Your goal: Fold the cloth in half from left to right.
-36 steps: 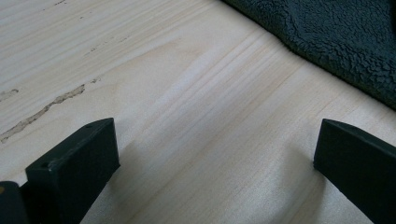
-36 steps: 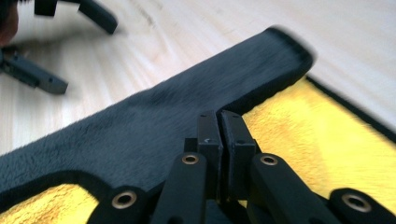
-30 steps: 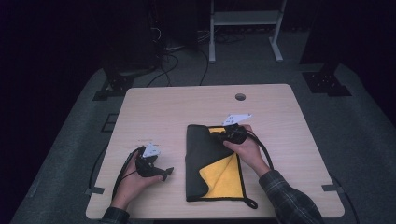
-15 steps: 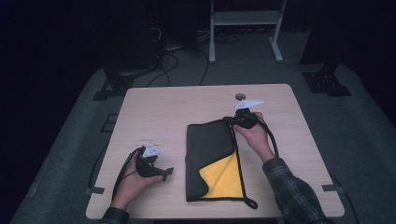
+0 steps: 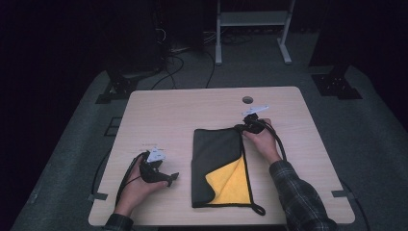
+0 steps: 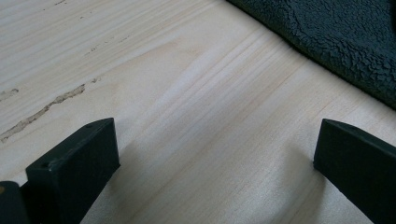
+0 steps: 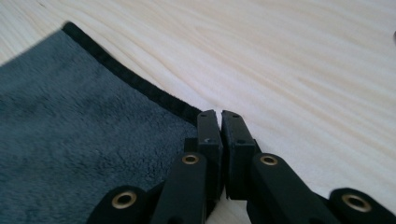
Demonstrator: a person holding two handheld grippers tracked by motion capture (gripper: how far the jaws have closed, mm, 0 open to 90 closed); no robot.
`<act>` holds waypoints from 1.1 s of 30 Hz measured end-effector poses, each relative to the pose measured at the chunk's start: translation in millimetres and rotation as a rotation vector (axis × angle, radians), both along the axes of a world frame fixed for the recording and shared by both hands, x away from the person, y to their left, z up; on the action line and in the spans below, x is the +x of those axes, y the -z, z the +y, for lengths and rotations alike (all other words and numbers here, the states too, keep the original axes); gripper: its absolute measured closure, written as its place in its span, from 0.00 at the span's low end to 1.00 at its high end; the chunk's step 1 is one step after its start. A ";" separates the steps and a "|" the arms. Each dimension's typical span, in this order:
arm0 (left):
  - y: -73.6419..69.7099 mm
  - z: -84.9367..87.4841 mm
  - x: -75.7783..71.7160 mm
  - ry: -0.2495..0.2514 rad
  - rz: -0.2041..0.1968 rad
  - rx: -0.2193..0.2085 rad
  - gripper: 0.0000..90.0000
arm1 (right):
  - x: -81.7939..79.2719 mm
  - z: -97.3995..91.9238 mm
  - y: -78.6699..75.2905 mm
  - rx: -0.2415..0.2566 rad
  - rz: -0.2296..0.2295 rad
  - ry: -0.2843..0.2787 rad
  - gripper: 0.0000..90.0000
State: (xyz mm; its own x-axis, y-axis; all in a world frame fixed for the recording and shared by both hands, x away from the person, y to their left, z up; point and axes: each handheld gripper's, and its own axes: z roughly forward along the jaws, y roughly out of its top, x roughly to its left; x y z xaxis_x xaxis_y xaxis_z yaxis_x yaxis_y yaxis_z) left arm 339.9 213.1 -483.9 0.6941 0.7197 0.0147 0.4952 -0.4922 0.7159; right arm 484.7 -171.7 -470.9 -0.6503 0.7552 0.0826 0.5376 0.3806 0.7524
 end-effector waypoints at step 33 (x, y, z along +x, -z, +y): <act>-0.2 0.0 -0.1 0.000 0.002 0.002 0.00 | -69.3 8.3 -35.8 0.122 -0.072 -0.156 0.70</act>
State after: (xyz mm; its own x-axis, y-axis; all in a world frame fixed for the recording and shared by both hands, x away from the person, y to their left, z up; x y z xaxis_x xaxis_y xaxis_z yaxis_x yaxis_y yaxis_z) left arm 339.8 213.2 -483.7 0.6941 0.7197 0.0146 0.4967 -0.4935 0.7139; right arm 415.4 -163.4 -435.1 -0.7663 0.6319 0.1160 0.4220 0.3589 0.8325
